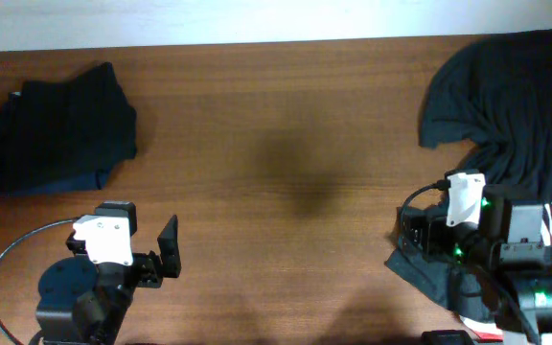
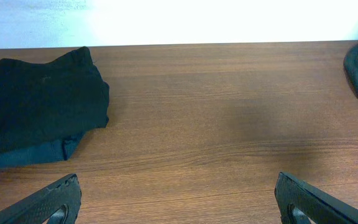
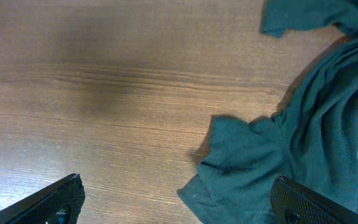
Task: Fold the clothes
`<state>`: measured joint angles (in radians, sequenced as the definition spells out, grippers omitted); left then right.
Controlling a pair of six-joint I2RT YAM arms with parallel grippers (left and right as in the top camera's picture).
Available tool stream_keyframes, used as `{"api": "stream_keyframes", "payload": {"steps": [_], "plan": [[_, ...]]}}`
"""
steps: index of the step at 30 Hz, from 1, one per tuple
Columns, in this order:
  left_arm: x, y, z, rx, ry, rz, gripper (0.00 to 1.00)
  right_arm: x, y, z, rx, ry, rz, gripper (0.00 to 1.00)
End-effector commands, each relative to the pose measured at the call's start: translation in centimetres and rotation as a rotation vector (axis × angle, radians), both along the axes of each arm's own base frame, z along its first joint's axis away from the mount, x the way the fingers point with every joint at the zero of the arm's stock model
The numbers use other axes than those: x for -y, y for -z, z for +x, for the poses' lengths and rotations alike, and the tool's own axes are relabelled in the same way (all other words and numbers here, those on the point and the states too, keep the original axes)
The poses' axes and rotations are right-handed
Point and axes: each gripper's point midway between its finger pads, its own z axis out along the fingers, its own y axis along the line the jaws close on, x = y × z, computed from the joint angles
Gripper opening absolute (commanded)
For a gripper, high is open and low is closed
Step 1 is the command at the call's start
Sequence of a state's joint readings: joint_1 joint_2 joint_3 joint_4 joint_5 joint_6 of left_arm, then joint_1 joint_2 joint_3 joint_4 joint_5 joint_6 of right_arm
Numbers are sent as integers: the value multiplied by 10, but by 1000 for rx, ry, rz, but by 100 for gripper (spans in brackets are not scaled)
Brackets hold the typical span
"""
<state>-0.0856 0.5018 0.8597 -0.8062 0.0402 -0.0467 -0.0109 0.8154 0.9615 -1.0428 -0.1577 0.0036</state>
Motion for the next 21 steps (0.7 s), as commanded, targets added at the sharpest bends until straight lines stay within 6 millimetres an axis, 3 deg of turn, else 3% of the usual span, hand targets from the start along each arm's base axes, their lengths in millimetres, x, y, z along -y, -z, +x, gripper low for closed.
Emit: {"api": "stream_keyframes", "payload": {"steps": [1, 4, 7, 11, 13, 15, 17, 21], "plan": [[-1, 3, 0, -6, -7, -4, 99, 3, 12, 4, -49, 17, -4, 99], [-1, 3, 0, -6, -7, -4, 99, 3, 14, 4, -58, 18, -4, 99], [-1, 3, 0, -6, -7, -4, 99, 6, 3, -3, -8, 22, -23, 99], [-1, 3, 0, -5, -7, -4, 99, 11, -49, -9, 299, 0, -99, 99], [-1, 3, 0, -6, -7, -4, 99, 11, -65, -18, 453, -25, -141, 99], [-1, 3, 0, -6, -7, -4, 99, 12, -66, -28, 569, -23, -161, 99], [-1, 3, 0, -6, -7, -4, 99, 11, -53, -34, 655, -17, -161, 99], [-1, 3, 0, -6, -7, -4, 99, 11, -36, -24, 831, -5, -161, 99]]}}
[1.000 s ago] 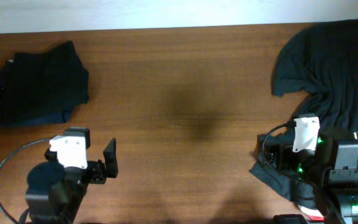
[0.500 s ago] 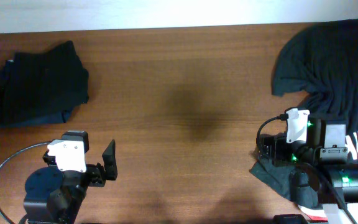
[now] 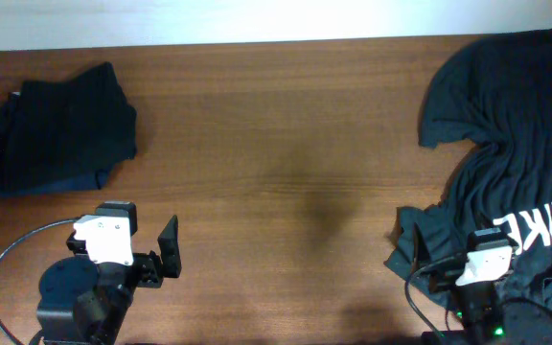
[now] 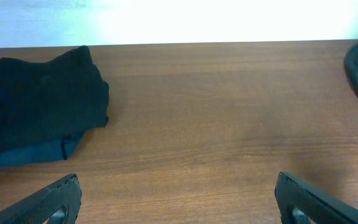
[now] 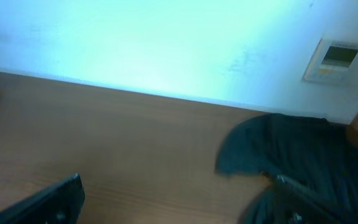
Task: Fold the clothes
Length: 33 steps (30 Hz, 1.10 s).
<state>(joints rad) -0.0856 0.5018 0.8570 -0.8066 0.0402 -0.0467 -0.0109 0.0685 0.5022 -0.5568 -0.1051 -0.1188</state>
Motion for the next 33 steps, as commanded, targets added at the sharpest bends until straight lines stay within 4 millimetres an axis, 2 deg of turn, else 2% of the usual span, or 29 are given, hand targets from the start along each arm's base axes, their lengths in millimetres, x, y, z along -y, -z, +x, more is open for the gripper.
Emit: {"api": "stream_keyframes", "payload": {"steps": [1, 5, 9, 11, 15, 33], "plan": [[-1, 2, 0, -2, -7, -4, 99, 2, 22, 14, 53, 10, -11, 98], [-1, 2, 0, -3, -7, -4, 99, 4, 37, 37, 166, 21, -4, 99], [-1, 2, 0, -2, -7, -4, 99, 9, 48, 47, 269, 47, -8, 99], [-1, 2, 0, -2, -7, -4, 99, 11, 56, 48, 238, 61, -12, 99], [-1, 2, 0, -2, -7, -4, 99, 12, 103, 49, 45, 63, -7, 99], [-1, 2, 0, -4, -7, -4, 99, 11, 102, 49, 48, 61, -7, 99]]}}
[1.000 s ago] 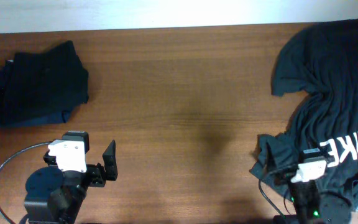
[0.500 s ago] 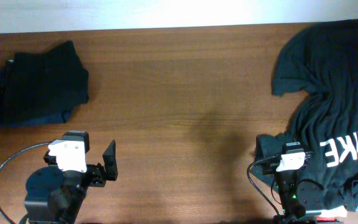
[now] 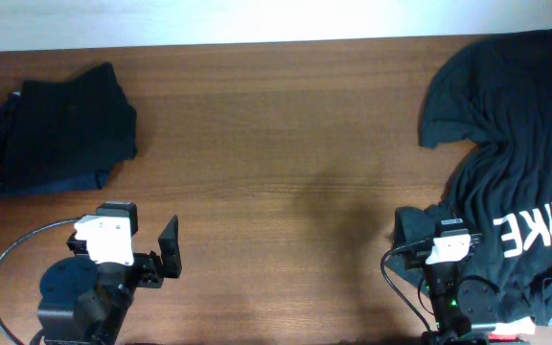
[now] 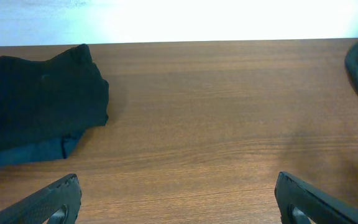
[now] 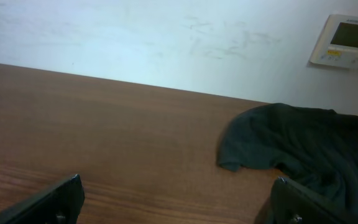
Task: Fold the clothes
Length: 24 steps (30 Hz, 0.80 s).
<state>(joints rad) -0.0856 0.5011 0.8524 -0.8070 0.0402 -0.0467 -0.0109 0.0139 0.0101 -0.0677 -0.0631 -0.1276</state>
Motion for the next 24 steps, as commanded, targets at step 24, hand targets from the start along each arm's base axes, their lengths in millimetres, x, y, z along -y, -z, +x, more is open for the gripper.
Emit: {"api": "stream_keyframes", "payload": {"steps": [24], "plan": [[-26, 90, 9, 232, -143, 20, 99, 4, 2, 0, -4, 20, 7, 99]]}}
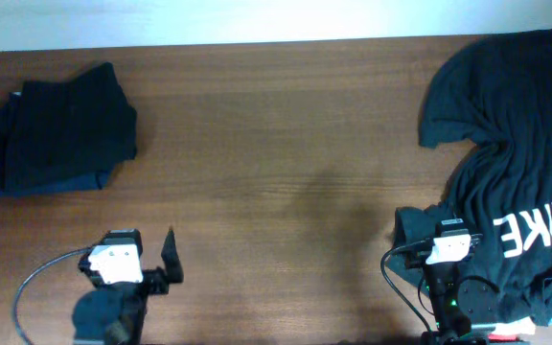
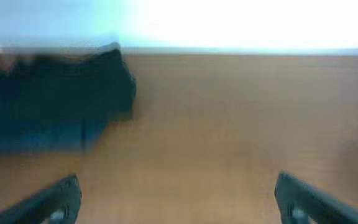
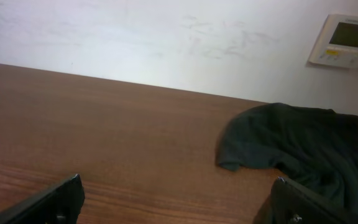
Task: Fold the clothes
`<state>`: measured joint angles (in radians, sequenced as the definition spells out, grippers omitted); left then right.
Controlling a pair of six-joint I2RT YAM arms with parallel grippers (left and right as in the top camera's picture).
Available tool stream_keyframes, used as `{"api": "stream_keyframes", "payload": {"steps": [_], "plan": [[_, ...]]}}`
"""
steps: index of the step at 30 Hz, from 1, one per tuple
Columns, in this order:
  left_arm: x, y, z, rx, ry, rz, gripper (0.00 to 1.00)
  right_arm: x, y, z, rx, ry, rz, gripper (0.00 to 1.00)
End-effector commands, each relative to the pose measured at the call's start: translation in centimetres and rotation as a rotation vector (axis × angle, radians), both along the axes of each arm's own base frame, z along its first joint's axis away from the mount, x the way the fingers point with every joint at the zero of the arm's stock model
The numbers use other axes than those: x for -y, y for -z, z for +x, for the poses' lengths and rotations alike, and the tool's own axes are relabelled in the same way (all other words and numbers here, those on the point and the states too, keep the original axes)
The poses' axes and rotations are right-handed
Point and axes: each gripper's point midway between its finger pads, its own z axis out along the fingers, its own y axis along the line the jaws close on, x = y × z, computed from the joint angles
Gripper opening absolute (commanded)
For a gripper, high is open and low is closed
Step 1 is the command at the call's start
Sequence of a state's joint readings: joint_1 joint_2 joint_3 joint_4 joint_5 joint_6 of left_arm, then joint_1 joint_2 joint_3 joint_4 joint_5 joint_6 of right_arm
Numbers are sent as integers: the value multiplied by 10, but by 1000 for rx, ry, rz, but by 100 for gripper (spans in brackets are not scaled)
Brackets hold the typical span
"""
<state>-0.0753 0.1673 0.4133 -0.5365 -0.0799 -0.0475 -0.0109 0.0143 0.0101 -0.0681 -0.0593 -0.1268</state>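
A dark T-shirt [image 1: 506, 125] with white lettering lies spread and crumpled at the table's right end; its sleeve shows far right in the right wrist view [image 3: 291, 137]. A folded pile of dark clothes [image 1: 56, 129] rests at the far left, and shows blurred in the left wrist view [image 2: 55, 99]. My left gripper [image 2: 179, 202] is open and empty, low at the front left, well short of the pile. My right gripper [image 3: 179, 205] is open and empty at the front right, beside the shirt's lower left edge.
The brown wooden table [image 1: 276, 144] runs between the two garments. A white wall with a small thermostat panel [image 3: 344, 40] stands behind the far edge. Cables loop beside both arm bases at the front edge.
My left arm has drawn back toward the front edge and its wrist view is now blurred, with the folded pile higher in frame. The right arm and both garments are unchanged.
My right gripper first hung open over the shirt's lower left edge, looking down on it. Then it was back at the front edge facing the wall, where it stayed. The left arm held still at the front left until now, when it sits further back.
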Motion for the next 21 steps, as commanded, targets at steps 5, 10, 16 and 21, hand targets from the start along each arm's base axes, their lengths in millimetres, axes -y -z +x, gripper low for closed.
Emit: {"api": "stream_keyframes", "payload": {"steps": [5, 10, 16, 21], "plan": [[0, 10, 28, 370, -10, -31, 99, 3, 2, 0, -4, 16, 6, 99], [15, 51, 27, 200, 85, 13, 99, 3, 2, 0, -4, 16, 6, 99], [16, 49, 27, 210, 90, 11, 99, 3, 2, 0, -4, 16, 6, 99], [16, 49, 27, 210, 90, 11, 99, 3, 2, 0, -4, 16, 6, 99]]}}
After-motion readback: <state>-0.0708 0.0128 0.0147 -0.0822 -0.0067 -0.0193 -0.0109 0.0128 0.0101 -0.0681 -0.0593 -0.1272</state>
